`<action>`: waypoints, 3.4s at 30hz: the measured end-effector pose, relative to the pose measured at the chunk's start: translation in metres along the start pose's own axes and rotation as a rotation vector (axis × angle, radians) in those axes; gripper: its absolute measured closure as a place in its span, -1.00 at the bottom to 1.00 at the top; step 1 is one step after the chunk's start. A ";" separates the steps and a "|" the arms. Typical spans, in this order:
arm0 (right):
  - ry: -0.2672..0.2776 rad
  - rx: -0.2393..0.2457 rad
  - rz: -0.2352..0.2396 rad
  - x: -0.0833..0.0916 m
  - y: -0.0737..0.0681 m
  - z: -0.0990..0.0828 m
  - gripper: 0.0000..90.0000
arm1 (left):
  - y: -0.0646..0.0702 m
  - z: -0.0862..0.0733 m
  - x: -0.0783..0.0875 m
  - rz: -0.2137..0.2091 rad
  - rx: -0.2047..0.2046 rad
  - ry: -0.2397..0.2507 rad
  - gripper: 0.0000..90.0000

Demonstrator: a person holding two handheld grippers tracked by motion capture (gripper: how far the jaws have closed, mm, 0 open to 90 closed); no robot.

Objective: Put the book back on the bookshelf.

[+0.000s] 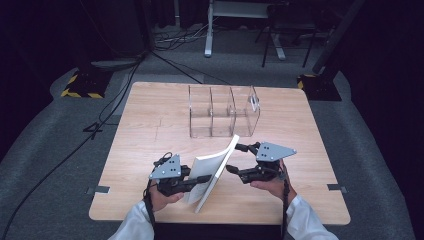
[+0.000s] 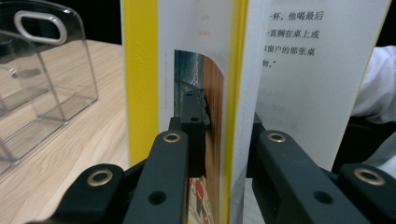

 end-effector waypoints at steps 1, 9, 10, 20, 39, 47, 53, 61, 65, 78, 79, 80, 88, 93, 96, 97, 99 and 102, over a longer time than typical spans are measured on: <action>-0.003 0.003 0.002 0.001 0.000 0.000 -0.44 | 0.000 0.001 0.001 -0.008 0.003 0.011 0.77; -0.030 0.037 0.063 -0.022 -0.008 0.008 -0.54 | -0.010 -0.012 0.028 0.004 0.029 -0.010 0.78; -0.037 0.044 0.069 -0.027 -0.010 0.010 -0.54 | -0.011 -0.014 0.032 0.010 0.029 -0.018 0.78; -0.093 0.019 0.209 -0.063 -0.009 0.004 -0.32 | -0.021 -0.024 0.049 0.019 0.059 -0.023 0.76; -0.093 0.080 0.253 -0.050 -0.015 -0.011 0.22 | -0.025 -0.051 0.079 0.087 0.103 -0.147 -0.15; -0.087 0.086 0.251 -0.048 -0.016 -0.012 0.24 | -0.017 -0.064 0.082 0.086 0.093 -0.227 -0.42; -0.080 0.090 0.251 -0.047 -0.016 -0.012 0.40 | -0.008 -0.076 0.078 0.135 0.046 -0.312 -0.59; -0.080 0.095 0.251 -0.047 -0.018 -0.013 0.45 | -0.012 -0.074 0.067 0.272 0.043 -0.280 -0.63; -0.080 0.102 0.264 -0.045 -0.020 -0.013 0.46 | -0.022 -0.073 0.065 0.324 0.076 -0.251 -0.63; -0.083 0.140 0.323 -0.034 -0.032 -0.019 0.55 | -0.023 -0.062 0.050 0.216 0.026 -0.215 0.27; -0.083 0.140 0.323 -0.034 -0.032 -0.019 0.55 | -0.023 -0.062 0.050 0.216 0.026 -0.215 0.33; -0.087 0.147 0.331 -0.033 -0.034 -0.020 0.54 | -0.023 -0.061 0.049 0.206 0.027 -0.213 0.33; -0.117 0.154 0.331 -0.036 -0.040 -0.025 0.50 | -0.019 -0.059 0.041 0.159 0.013 -0.210 0.42; -0.121 0.166 0.317 -0.035 -0.042 -0.025 0.54 | -0.016 -0.055 0.028 0.139 -0.007 -0.214 0.41; -0.117 0.170 0.284 -0.029 -0.041 -0.028 0.59 | -0.016 -0.052 0.021 0.132 -0.010 -0.216 0.40; -0.116 0.169 0.270 -0.027 -0.040 -0.028 0.60 | -0.016 -0.052 0.018 0.134 -0.010 -0.213 0.40; -0.114 0.165 0.253 -0.023 -0.039 -0.030 0.60 | -0.016 -0.050 0.014 0.129 -0.011 -0.218 0.40; -0.107 0.154 0.244 -0.017 -0.037 -0.033 0.61 | -0.015 -0.048 0.005 0.116 -0.016 -0.217 0.40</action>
Point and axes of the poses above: each handheld gripper's, and its own axes: x roughly backward along the jaws, z roughly out of its top, y roughly to its right, the point moved 6 cm from there along -x, roughly forward along the jaws, and after that the axes turned 12 degrees about z, right-handed, at the moved point
